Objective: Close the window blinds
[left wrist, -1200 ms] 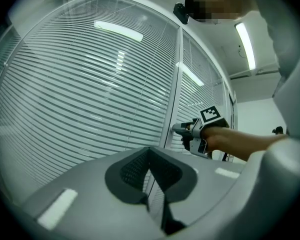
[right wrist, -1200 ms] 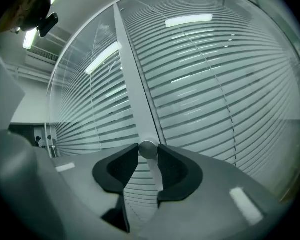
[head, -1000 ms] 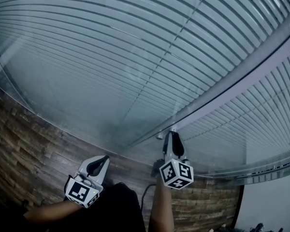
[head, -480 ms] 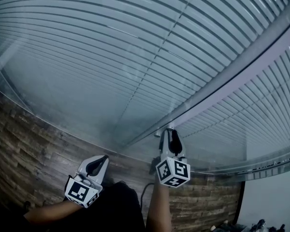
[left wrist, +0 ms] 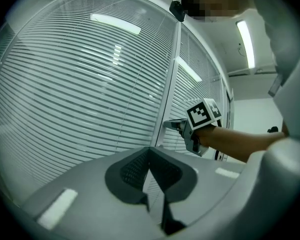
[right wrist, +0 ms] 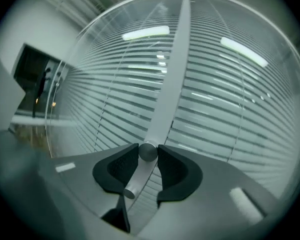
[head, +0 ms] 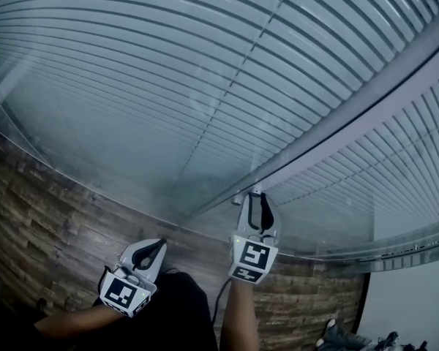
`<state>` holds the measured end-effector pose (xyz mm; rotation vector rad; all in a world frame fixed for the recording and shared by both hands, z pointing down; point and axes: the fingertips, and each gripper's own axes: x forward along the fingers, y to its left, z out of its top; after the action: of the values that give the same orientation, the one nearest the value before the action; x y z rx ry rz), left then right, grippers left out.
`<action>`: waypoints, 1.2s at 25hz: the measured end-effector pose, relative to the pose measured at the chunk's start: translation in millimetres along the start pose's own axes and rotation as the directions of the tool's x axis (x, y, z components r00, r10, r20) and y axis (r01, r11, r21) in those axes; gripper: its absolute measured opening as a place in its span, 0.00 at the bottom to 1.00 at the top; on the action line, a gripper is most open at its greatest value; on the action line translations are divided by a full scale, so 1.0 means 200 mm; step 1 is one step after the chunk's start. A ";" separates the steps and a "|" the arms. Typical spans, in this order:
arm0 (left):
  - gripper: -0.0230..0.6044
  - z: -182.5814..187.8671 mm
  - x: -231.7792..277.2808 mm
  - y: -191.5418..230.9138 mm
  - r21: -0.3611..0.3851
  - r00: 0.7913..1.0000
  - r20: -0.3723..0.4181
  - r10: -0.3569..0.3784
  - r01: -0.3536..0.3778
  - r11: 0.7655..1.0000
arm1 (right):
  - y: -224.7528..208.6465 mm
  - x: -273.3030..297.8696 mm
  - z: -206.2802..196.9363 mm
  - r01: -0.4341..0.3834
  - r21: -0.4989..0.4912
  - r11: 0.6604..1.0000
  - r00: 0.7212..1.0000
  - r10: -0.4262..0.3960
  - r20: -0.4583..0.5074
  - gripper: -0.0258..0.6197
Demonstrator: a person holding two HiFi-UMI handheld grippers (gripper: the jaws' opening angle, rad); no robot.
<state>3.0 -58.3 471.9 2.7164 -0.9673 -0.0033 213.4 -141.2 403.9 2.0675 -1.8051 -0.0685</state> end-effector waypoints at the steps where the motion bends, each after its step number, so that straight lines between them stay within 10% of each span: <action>1: 0.04 -0.01 0.01 -0.01 -0.007 1.000 -0.001 -0.001 0.001 1.000 | 0.01 0.01 0.00 0.004 -0.093 0.996 1.000 -0.005 -0.014 0.23; 9: 0.04 0.01 0.11 -0.12 0.026 0.999 -0.003 0.044 -0.044 0.999 | 0.04 0.02 -0.02 0.013 -0.453 0.892 1.000 -0.014 0.001 0.24; 13: 0.04 0.04 0.16 -0.18 0.039 0.998 0.020 0.065 -0.066 0.997 | 0.01 0.01 -0.01 -0.114 -0.030 0.993 0.992 0.115 0.055 0.25; 17: 0.04 0.05 0.19 -0.21 0.050 0.997 0.032 0.067 -0.069 0.996 | -0.03 -0.02 0.02 -0.170 0.295 0.940 0.981 0.133 0.140 0.28; 22: 0.04 0.04 0.22 -0.25 0.076 0.998 0.054 0.031 -0.035 0.996 | 0.03 -0.02 -0.03 -0.188 0.438 0.879 0.979 0.133 0.153 0.28; 30: 0.04 0.03 0.27 -0.26 0.166 0.996 0.003 -0.084 0.082 0.983 | 0.03 0.03 -0.09 -0.148 0.471 0.870 0.988 0.107 0.113 0.25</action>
<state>76.8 -55.6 458.5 2.9096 -0.8936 0.0501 213.1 -142.8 423.2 2.2813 -2.1784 0.3731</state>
